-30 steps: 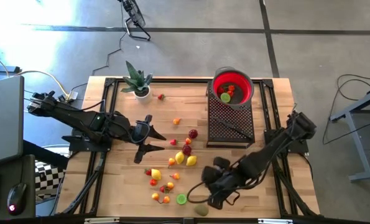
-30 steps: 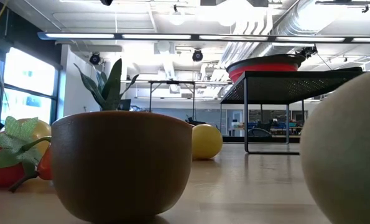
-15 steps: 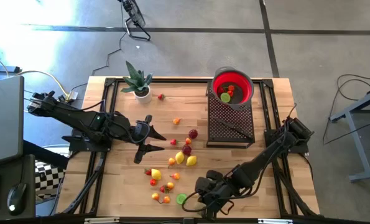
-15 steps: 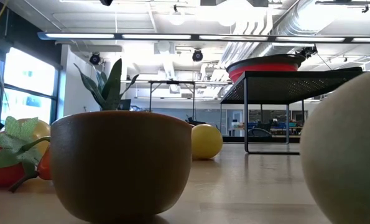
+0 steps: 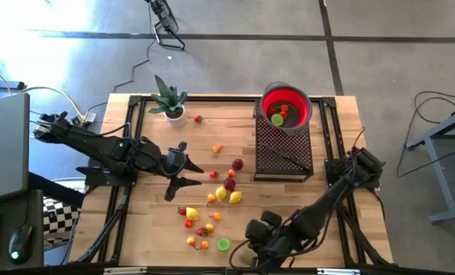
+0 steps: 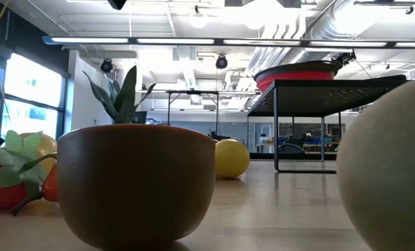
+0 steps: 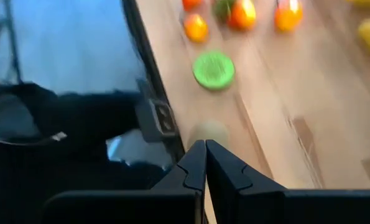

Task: Pick & Place Fruit
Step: Put the kiwi into the strainer bowl on the shelf

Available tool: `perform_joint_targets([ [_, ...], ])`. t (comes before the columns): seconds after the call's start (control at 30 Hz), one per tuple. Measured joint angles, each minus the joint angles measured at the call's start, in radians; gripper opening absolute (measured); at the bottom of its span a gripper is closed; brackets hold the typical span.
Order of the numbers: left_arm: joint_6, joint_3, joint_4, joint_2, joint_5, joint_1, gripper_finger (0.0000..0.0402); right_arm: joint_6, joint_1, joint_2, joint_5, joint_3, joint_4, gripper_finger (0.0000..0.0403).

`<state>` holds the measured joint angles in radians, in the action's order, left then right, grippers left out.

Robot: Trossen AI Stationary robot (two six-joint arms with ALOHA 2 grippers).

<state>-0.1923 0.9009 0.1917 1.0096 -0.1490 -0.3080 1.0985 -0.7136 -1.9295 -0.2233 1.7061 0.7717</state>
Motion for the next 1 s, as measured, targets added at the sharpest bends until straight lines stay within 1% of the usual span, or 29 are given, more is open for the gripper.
perform_joint_targets([
  [0.1,0.0,0.0,0.0,0.0,0.0,0.0,0.0175,0.025,0.001,-0.06,0.074,0.023,0.04,0.0003],
  [0.17,0.0,0.0,-0.001,0.0,0.0,0.0,0.0175,0.019,0.0,-0.105,0.116,0.071,0.092,0.0003],
  [0.27,0.0,0.0,-0.001,0.0,-0.001,0.0,0.0175,0.015,0.0,-0.162,0.152,0.145,0.17,0.0003],
  [0.37,0.001,0.0,-0.001,0.0,-0.001,0.0,0.0175,-0.009,0.0,-0.188,0.155,0.178,0.165,0.0003],
  [0.57,0.002,0.0,-0.002,0.0,-0.002,0.0,0.0175,-0.022,0.011,-0.189,0.146,0.175,0.127,0.0003],
  [0.67,0.003,0.0,-0.002,0.0,-0.003,0.0,0.0175,-0.029,0.022,-0.189,0.174,0.175,0.121,0.0013],
  [0.73,0.003,0.0,-0.001,0.0,-0.003,0.0,0.0175,-0.029,0.029,-0.189,0.202,0.175,0.122,0.0033],
  [0.8,0.003,0.0,-0.002,0.0,-0.003,0.0,0.0175,-0.029,0.035,-0.189,0.214,0.175,0.122,0.0063],
  [0.93,0.003,0.0,-0.002,0.0,-0.003,0.0,0.0175,-0.041,0.042,-0.189,0.223,0.175,0.123,0.014],
  [1.0,0.003,0.0,-0.002,0.0,-0.003,0.0,0.0175,-0.058,0.041,-0.189,0.201,0.175,0.123,0.0182],
])
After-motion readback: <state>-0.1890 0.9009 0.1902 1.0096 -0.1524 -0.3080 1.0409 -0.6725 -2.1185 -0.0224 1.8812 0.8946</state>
